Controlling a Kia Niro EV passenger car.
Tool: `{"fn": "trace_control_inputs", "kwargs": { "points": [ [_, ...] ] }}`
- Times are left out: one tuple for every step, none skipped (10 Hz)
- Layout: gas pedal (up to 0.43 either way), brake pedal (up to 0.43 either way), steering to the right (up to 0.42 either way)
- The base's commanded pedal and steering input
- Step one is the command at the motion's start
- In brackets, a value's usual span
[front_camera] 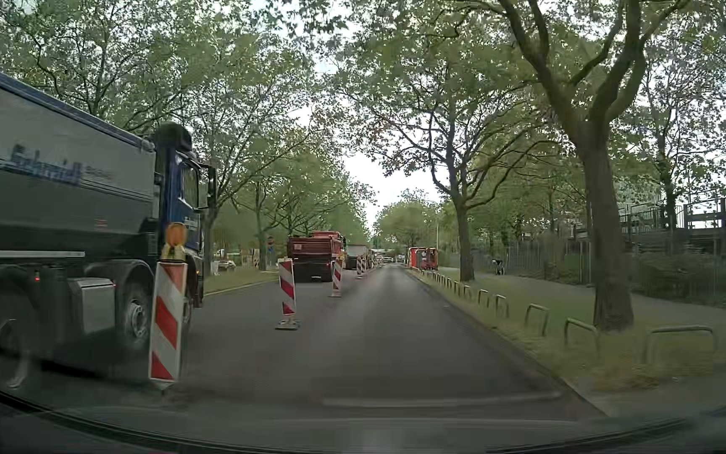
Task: Follow the waypoints while adhering to traffic rules and regulations
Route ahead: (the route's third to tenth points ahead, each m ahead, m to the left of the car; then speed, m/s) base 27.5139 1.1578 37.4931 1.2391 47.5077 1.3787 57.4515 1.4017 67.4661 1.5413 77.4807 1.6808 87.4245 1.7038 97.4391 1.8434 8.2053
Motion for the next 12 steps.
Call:
{"fn": "trace_control_inputs", "kwargs": {
  "points": [
    [0.138,0.03,0.001],
    [0.138,0.03,0.001],
    [0.138,0.03,0.001],
    [0.138,0.03,0.001],
    [0.138,0.03,0.001],
    [0.138,0.03,0.001],
    [0.138,0.03,0.001],
    [0.138,0.03,0.002],
    [0.138,0.03,0.002],
    [0.138,0.03,0.002],
    [0.138,0.03,0.001],
    [0.13,0.03,0.002]
  ]
}}
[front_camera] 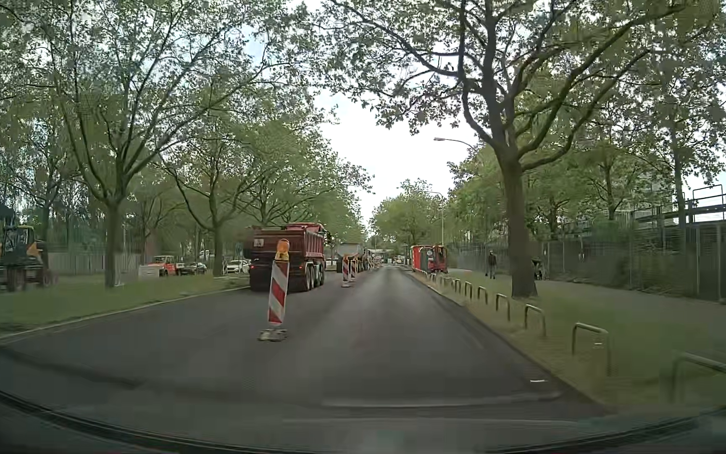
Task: Follow the waypoints while adhering to traffic rules and regulations
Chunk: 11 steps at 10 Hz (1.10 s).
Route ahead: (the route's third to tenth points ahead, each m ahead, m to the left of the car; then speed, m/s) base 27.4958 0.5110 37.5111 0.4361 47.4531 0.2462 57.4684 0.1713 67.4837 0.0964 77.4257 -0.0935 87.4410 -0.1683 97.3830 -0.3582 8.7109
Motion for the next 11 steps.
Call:
{"fn": "trace_control_inputs", "kwargs": {
  "points": [
    [0.13,0.03,0.002],
    [0.13,0.03,0.002],
    [0.13,0.03,0.002],
    [0.13,0.03,0.0],
    [0.118,0.03,-0.002],
    [0.118,0.03,-0.001],
    [0.118,0.03,0.0],
    [0.118,0.03,0.0],
    [0.11,0.03,0.0],
    [0.11,0.03,0.0],
    [0.11,0.03,0.0]
  ]
}}
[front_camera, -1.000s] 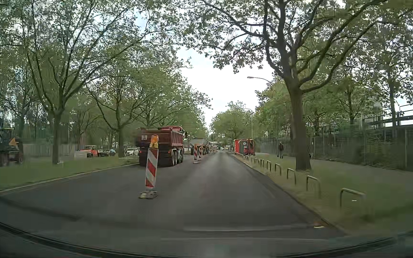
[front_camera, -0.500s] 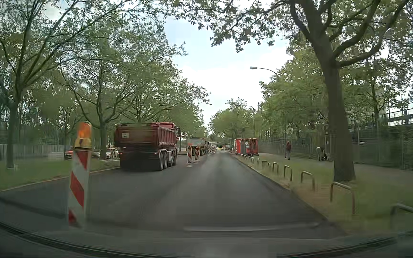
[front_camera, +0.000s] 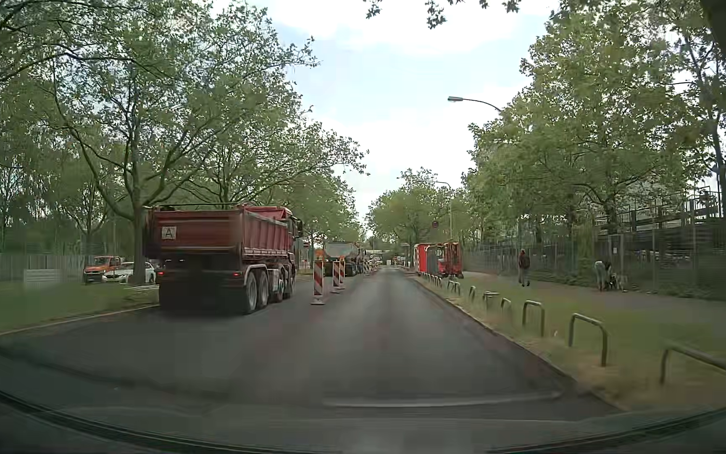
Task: Follow the waypoints while adhering to traffic rules and regulations
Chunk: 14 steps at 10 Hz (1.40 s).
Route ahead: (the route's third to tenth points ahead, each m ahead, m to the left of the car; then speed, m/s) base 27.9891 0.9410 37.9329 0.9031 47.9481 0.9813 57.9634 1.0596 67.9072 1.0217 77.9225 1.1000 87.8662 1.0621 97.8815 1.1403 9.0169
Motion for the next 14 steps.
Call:
{"fn": "trace_control_inputs", "kwargs": {
  "points": [
    [0.11,0.03,0.0],
    [0.11,0.03,0.0],
    [0.11,0.03,-0.001],
    [0.11,0.03,-0.002],
    [0.11,0.03,-0.002],
    [0.11,0.03,-0.003],
    [0.098,0.03,-0.002],
    [0.098,0.03,-0.001],
    [0.087,0.03,-0.001],
    [0.087,0.03,-0.001],
    [0.079,0.03,-0.001],
    [0.059,0.03,-0.002],
    [0.059,0.03,-0.003],
    [0.047,0.03,-0.004]
  ]
}}
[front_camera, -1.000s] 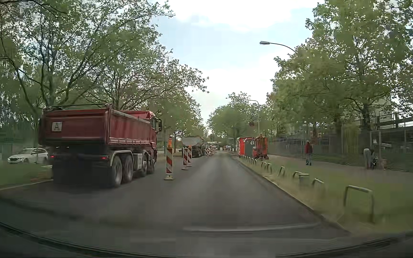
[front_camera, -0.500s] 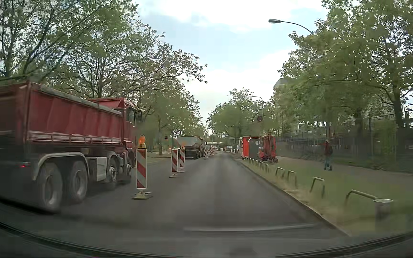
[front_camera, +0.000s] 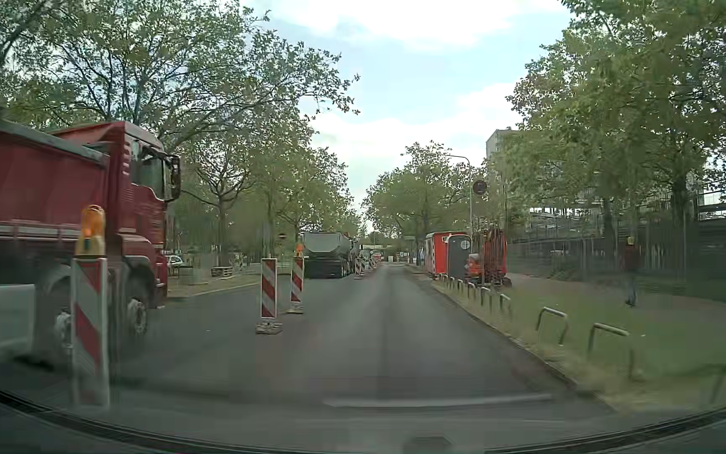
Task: Follow the waypoints while adhering to traffic rules and regulations
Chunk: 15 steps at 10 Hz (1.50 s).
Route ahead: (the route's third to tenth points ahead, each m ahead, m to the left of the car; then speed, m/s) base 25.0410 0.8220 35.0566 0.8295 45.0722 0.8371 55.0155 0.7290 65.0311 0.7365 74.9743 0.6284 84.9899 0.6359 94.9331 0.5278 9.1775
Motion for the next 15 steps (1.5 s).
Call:
{"fn": "trace_control_inputs", "kwargs": {
  "points": [
    [0.039,0.03,-0.004],
    [0.02,0.03,-0.004],
    [0.0,0.03,-0.004],
    [0.0,0.03,-0.003],
    [0.0,0.03,-0.002],
    [0.0,0.03,-0.002],
    [0.008,0.03,-0.001],
    [0.02,0.03,-0.001],
    [0.02,0.024,0.0],
    [0.02,0.03,0.002],
    [0.02,0.03,0.001],
    [0.028,0.03,0.002],
    [0.028,0.03,0.002],
    [0.039,0.03,0.003],
    [0.047,0.03,0.006]
  ]
}}
